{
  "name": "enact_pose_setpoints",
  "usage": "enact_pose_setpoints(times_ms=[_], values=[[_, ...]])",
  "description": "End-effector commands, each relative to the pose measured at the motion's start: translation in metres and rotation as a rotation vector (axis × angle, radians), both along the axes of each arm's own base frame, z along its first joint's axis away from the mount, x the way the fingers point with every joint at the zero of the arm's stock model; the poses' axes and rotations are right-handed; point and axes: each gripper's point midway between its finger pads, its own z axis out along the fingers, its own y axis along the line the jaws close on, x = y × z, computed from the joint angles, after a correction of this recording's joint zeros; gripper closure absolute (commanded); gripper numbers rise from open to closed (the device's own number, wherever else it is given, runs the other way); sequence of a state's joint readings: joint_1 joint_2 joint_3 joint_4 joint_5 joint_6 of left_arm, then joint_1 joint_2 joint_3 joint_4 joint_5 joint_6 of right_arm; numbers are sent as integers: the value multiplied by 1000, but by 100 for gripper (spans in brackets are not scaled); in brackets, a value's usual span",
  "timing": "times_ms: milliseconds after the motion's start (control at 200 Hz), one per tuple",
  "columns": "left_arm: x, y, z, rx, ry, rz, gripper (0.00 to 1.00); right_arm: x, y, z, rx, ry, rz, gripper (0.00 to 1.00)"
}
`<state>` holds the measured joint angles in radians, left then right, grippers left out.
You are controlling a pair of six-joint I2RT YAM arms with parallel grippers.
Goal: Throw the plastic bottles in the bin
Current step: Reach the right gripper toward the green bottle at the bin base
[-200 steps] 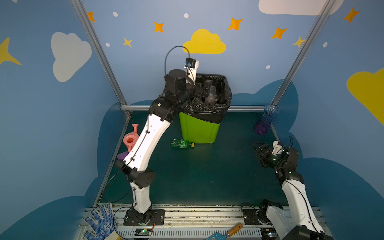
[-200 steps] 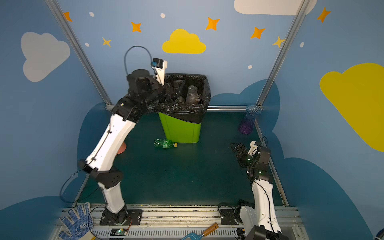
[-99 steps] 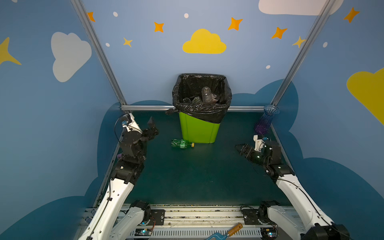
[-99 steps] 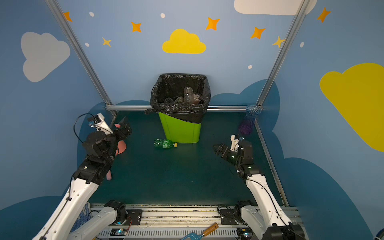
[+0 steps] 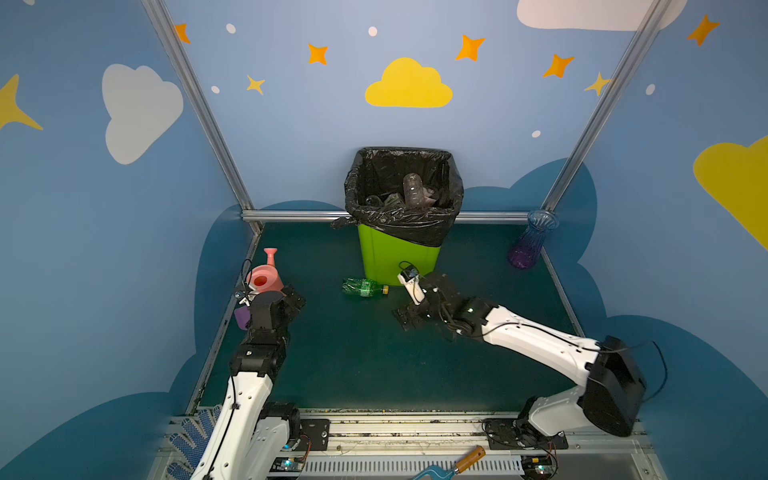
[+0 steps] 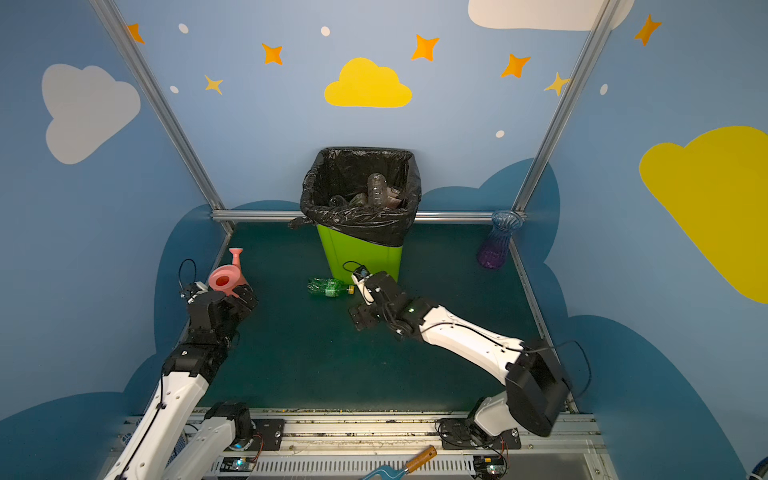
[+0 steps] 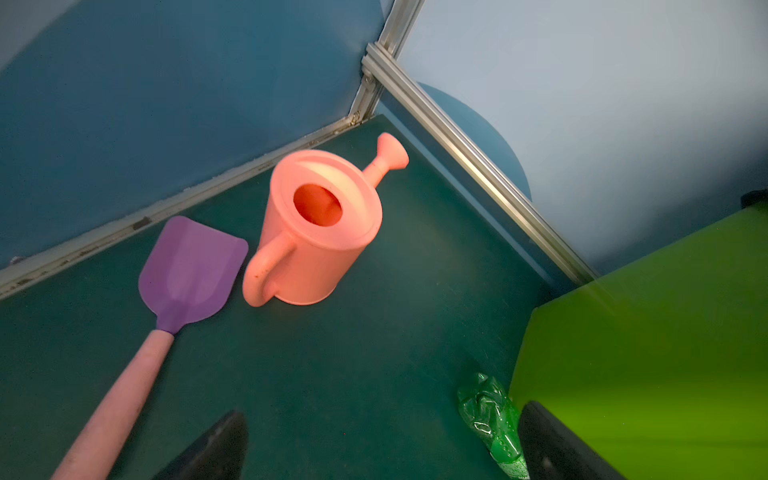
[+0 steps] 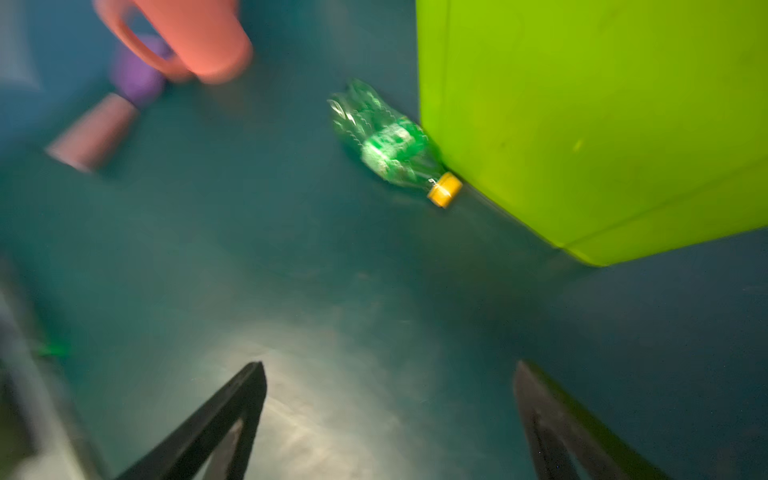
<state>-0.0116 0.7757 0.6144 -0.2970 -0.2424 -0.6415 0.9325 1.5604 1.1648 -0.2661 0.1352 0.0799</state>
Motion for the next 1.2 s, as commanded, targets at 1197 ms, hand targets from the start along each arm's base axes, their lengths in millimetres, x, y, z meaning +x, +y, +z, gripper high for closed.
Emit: enact_pose_setpoints(times_ms=[1197], values=[[-8,1,-43,-83,116,-48,0,22,115,-115,-430,158,380,41]])
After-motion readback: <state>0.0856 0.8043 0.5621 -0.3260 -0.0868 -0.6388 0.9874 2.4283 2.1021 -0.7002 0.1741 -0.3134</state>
